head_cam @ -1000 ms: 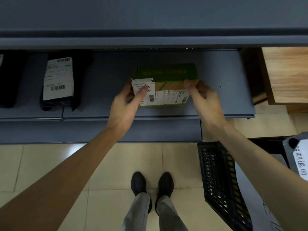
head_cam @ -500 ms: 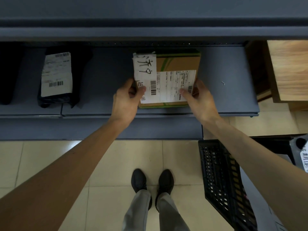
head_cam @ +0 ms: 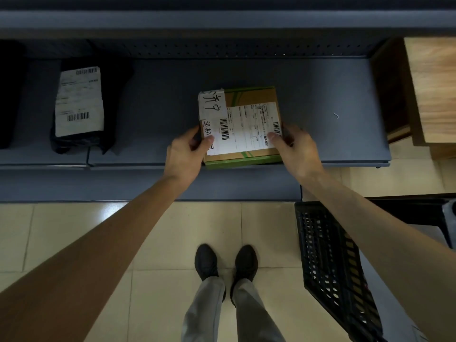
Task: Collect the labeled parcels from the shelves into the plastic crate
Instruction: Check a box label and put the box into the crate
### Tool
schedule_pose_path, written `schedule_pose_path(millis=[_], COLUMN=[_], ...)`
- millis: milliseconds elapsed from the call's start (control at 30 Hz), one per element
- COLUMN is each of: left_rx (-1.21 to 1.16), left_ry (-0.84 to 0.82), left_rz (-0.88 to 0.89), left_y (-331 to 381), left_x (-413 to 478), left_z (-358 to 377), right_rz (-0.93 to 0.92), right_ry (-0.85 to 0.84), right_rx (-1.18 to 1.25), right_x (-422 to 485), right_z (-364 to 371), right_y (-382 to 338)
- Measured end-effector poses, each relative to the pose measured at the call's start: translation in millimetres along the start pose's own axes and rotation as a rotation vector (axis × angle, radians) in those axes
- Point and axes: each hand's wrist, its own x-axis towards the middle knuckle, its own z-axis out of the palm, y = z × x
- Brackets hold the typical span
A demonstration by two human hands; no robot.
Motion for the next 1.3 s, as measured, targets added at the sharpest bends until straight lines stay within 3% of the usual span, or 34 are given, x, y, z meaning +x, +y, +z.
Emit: schedule_pose_path(millis=[233,433,567,733,1133,1300], left_rx=[0.192,0.369,0.354,0.374,0.185,0.143], left_ry=[0.023,-0.121,-0.208,-0.063,0.016,-0.006], left_rz=[0.086,0.194,0.159,0.124,-0.101,-0.092], left_y=[38,61,56,49,7,0], left_x=[39,74,81,71,2,-4], left_z=[-14,-3,3,-3,2,3], right_rz=[-0.009,0.053,0.042,0.031,0.054,0.089], right_ry=[0.191,0.200,0.177,0.176,0.029,-0.044], right_rx=[-0.008,0.018,-0.016,0.056,0.055,0.077], right_x=[-49,-72,-70,-63,-3,6], right_z=[3,20,25,23,16,12], right_y=[-3,-2,-8,-13,-25,-17])
